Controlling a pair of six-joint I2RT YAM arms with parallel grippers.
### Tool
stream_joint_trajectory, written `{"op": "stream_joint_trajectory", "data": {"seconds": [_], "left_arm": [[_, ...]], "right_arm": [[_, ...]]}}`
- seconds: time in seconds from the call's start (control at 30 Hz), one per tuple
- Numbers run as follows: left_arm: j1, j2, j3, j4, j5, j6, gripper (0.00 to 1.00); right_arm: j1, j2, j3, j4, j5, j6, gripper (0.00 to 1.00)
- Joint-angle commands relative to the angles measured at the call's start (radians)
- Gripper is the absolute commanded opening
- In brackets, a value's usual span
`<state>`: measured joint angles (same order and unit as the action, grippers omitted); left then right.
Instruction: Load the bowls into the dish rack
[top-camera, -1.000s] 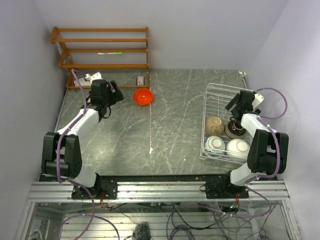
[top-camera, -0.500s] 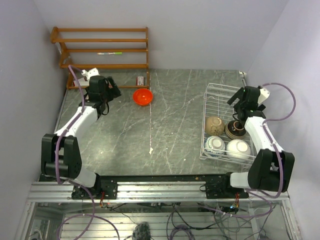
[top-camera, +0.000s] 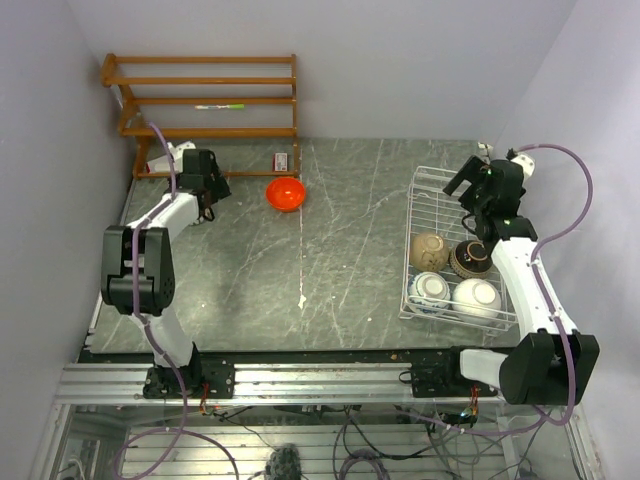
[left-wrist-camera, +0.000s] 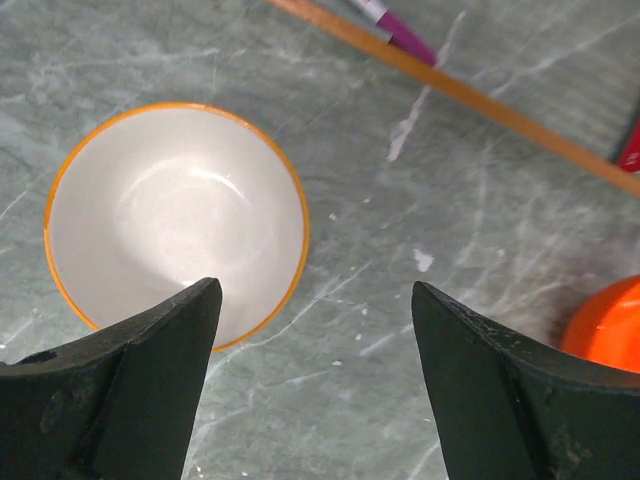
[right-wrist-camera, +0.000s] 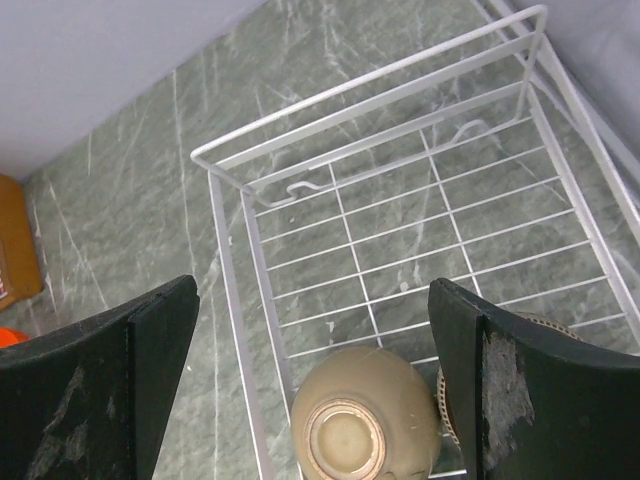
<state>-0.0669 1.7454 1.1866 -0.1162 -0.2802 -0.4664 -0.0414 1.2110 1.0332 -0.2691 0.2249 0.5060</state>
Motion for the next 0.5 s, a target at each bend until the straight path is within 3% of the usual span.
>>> {"op": "stream_joint_trajectory", "data": {"seconds": [0.0, 0.2, 0.47], "left_arm": [[0.001, 0.05, 0.014, -0.008, -0.072, 0.035, 0.87], [0.001, 0.129, 0.027, 0.001, -0.09, 0.045, 0.84], [0.002, 0.186, 0.03, 0.02, -0.082, 0.06, 0.66]], "right_arm": [[0.013, 0.02, -0.001, 0.002, -0.041, -0.022, 0.98], [0.019, 0.029, -0.011, 0.011, -0.043, -0.037, 0.98], [0.024, 0.041, -0.014, 0.015, -0.036, -0.043, 0.98]]}}
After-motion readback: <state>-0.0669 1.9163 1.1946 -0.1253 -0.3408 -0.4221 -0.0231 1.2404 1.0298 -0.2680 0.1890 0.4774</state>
